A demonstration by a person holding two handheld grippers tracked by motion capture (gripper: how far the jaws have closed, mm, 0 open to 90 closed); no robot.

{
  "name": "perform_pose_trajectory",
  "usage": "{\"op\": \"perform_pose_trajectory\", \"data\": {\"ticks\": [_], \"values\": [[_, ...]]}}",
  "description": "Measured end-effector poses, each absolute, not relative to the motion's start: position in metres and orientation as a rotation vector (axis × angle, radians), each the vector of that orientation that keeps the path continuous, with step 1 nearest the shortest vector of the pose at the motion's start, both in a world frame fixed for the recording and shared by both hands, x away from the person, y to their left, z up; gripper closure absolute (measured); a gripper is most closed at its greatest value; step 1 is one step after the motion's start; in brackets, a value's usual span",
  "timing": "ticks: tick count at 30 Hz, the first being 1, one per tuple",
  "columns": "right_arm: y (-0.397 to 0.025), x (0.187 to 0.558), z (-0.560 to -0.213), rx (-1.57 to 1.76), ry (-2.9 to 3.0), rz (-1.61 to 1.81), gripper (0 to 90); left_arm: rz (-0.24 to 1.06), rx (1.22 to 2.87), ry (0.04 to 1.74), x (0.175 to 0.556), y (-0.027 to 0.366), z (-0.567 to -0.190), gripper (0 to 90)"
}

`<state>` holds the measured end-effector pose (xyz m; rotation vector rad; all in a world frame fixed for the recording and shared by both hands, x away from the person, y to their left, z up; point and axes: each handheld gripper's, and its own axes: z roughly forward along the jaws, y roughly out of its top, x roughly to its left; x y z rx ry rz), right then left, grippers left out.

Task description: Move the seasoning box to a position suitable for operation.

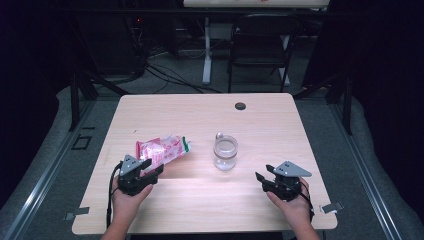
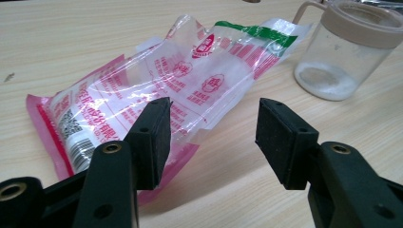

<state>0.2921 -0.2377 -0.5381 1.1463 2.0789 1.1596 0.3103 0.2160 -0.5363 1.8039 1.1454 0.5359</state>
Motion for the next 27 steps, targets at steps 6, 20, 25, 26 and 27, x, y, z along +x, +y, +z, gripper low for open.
{"op": "perform_pose_trajectory", "data": {"ticks": [6, 20, 25, 26, 27], "values": [[-0.238, 0.296, -0.536, 1.136, 2.08, 1.156, 52.5, 0.528, 1.803, 1.158, 0.307, 0.22, -0.537, 46.7], [-0.226, 0.318, -0.534, 1.114, 2.099, 1.166, 55.1, 0.536, 1.808, 1.161, 0.289, 0.229, -0.537, 47.4], [-0.213, 0.327, -0.533, 1.081, 2.13, 1.179, 55.2, 0.544, 1.794, 1.183, 0.284, 0.235, -0.538, 47.2], [-0.21, 0.329, -0.533, 1.075, 2.138, 1.179, 55.1, 0.551, 1.792, 1.186, 0.283, 0.235, -0.539, 47.2], [-0.205, 0.332, -0.533, 1.059, 2.15, 1.178, 55.0, 0.554, 1.799, 1.189, 0.282, 0.236, -0.539, 47.2]]}}
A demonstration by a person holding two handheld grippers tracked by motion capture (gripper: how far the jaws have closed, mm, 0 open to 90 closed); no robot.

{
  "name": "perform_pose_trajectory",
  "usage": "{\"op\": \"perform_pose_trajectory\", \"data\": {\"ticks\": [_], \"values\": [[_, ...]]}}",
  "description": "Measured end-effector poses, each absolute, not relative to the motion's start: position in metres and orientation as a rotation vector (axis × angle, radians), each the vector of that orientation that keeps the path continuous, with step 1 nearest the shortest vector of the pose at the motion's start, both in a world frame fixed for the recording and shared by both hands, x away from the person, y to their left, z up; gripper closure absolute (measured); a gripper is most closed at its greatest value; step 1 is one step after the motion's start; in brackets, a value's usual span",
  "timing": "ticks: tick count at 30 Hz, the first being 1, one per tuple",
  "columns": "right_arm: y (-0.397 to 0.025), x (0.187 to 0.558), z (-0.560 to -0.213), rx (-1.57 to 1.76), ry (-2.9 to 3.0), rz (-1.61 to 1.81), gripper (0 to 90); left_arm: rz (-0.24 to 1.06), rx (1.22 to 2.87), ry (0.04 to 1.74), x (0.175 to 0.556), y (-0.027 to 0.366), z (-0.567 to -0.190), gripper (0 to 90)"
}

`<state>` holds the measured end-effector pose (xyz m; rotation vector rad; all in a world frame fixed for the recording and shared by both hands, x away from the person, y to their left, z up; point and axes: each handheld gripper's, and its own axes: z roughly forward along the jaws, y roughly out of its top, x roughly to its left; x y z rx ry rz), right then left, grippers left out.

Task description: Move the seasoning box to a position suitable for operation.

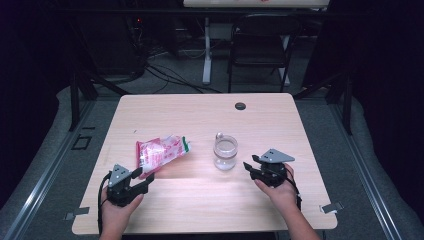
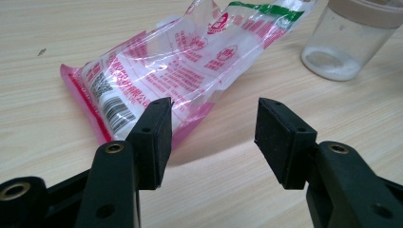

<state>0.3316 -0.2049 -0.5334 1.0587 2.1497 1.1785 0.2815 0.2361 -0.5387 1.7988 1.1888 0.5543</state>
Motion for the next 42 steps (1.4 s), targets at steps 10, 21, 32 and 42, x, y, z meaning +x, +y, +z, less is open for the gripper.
{"op": "perform_pose_trajectory", "data": {"ticks": [10, 21, 32, 42], "values": [[-0.197, 0.358, -0.523, 1.036, 2.166, 1.173, 63.1, 0.564, 1.805, 1.174, 0.272, 0.233, -0.535, 48.9], [-0.19, 0.381, -0.507, 1.056, 2.116, 1.157, 72.4, 0.551, 1.871, 1.123, 0.273, 0.222, -0.538, 59.4], [-0.177, 0.386, -0.503, 1.011, 2.164, 1.128, 77.9, 0.543, 1.863, 1.123, 0.271, 0.226, -0.536, 69.9], [-0.167, 0.368, -0.5, 0.937, 2.215, 1.153, 76.8, 0.495, 1.889, 1.102, 0.272, 0.223, -0.536, 69.7]]}}
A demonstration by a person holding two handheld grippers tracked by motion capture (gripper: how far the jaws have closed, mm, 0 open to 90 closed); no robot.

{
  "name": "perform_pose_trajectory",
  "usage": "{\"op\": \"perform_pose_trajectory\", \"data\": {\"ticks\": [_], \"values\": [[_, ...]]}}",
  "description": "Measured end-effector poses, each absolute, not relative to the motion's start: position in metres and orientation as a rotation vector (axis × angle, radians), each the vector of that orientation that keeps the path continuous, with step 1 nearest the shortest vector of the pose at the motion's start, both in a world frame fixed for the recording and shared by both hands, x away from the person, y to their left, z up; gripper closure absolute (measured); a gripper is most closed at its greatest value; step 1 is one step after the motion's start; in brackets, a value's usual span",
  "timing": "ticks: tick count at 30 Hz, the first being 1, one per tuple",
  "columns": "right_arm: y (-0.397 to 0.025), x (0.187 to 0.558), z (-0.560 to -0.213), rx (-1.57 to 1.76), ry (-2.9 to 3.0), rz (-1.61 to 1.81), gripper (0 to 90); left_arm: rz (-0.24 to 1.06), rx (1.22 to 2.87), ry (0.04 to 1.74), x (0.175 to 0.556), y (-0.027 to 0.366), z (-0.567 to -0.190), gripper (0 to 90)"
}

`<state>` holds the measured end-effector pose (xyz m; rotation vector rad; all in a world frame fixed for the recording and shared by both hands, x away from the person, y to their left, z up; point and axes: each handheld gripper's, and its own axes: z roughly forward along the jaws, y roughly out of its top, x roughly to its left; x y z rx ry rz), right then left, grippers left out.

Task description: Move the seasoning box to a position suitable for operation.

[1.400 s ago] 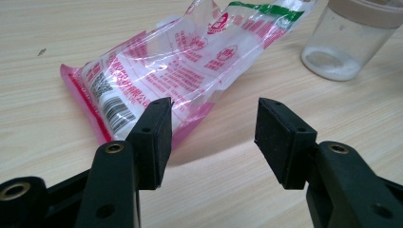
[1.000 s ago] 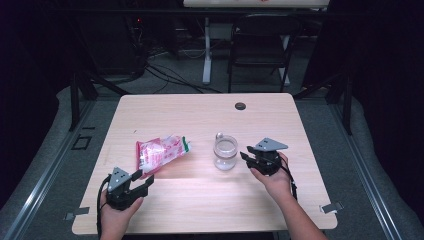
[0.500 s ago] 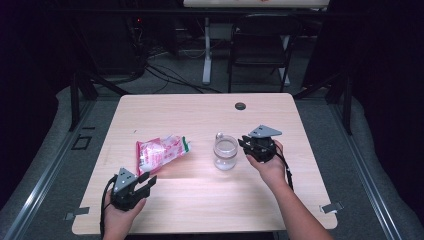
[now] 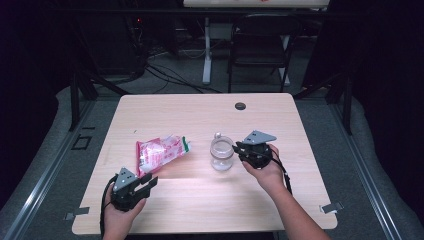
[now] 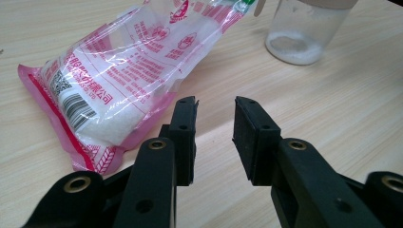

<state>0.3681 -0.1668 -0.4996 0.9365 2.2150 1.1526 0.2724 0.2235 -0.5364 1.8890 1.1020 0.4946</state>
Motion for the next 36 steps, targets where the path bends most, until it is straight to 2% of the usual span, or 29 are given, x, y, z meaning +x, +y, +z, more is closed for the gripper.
{"op": "perform_pose_trajectory", "data": {"ticks": [5, 11, 19, 20, 21, 22, 30, 36], "values": [[-0.158, 0.358, -0.501, 0.878, 2.258, 1.196, 74.0, 0.501, 1.892, 1.111, 0.273, 0.223, -0.537, 68.7], [-0.15, 0.352, -0.497, 0.818, 2.254, 1.209, 74.9, 0.499, 1.895, 1.115, 0.272, 0.223, -0.537, 67.9], [-0.15, 0.373, -0.48, 0.858, 2.23, 1.232, 76.4, 0.506, 1.895, 1.12, 0.273, 0.221, -0.537, 70.2], [-0.149, 0.383, -0.479, 0.88, 2.22, 1.218, 81.4, 0.509, 1.893, 1.119, 0.273, 0.221, -0.536, 70.9], [-0.149, 0.383, -0.479, 0.88, 2.22, 1.218, 81.4, 0.509, 1.893, 1.119, 0.273, 0.221, -0.536, 71.0], [-0.149, 0.392, -0.48, 0.889, 2.205, 1.203, 85.5, 0.515, 1.891, 1.119, 0.272, 0.221, -0.536, 71.3], [-0.148, 0.421, -0.488, 0.947, 2.244, 1.133, 86.3, 0.516, 1.891, 1.125, 0.275, 0.219, -0.537, 78.3], [-0.15, 0.425, -0.492, 0.953, 2.279, 1.118, 90.0, 0.517, 1.875, 1.112, 0.277, 0.214, -0.533, 83.2]]}}
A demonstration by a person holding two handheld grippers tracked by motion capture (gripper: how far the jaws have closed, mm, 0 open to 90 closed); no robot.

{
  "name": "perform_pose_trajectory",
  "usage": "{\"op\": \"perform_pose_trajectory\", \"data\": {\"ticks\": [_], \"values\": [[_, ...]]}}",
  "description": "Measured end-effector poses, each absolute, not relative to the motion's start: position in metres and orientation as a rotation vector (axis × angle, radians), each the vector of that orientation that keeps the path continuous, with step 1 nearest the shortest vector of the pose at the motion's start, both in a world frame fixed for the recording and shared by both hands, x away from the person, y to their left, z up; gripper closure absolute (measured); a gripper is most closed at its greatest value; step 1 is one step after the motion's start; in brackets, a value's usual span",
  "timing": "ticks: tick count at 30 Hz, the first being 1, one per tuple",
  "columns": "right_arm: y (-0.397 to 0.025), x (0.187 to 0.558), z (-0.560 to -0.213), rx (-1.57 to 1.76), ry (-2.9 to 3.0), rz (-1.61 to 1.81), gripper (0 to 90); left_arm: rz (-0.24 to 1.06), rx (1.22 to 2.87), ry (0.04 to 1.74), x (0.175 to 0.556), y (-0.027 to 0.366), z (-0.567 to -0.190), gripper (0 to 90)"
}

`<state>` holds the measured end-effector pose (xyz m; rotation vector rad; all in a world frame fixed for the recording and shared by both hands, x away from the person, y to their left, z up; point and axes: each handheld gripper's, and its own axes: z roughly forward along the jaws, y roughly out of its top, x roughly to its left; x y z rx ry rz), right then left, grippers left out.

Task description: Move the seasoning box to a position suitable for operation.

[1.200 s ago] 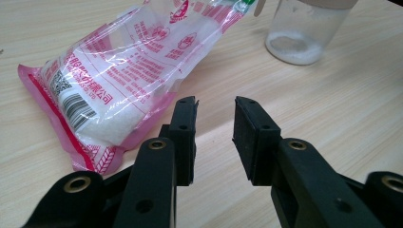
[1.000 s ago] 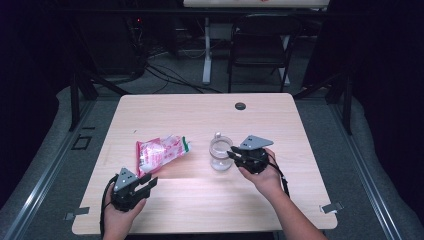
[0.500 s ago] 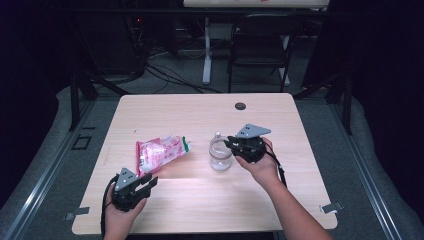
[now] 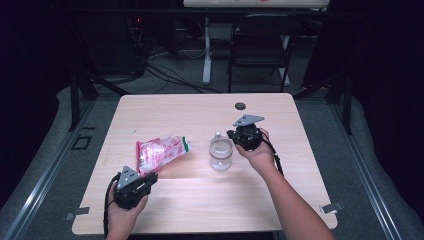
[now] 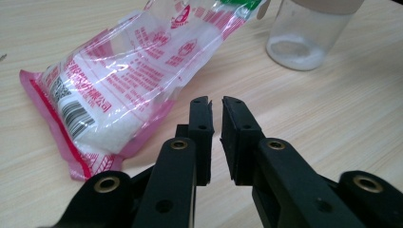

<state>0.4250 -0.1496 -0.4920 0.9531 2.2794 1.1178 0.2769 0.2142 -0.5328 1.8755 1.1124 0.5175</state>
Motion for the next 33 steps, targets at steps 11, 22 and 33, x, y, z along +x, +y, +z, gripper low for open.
{"op": "perform_pose_trajectory", "data": {"ticks": [11, 22, 33], "values": [[-0.15, 0.411, -0.486, 0.895, 2.318, 1.168, 89.9, 0.505, 1.893, 1.08, 0.297, 0.178, -0.525, 90.0], [-0.159, 0.426, -0.495, 0.973, 2.278, 1.137, 90.0, 0.423, 1.874, 1.078, 0.338, 0.114, -0.525, 90.0], [-0.158, 0.422, -0.499, 0.945, 2.357, 1.145, 90.0, 0.457, 1.883, 1.165, 0.365, 0.083, -0.531, 90.0]]}}
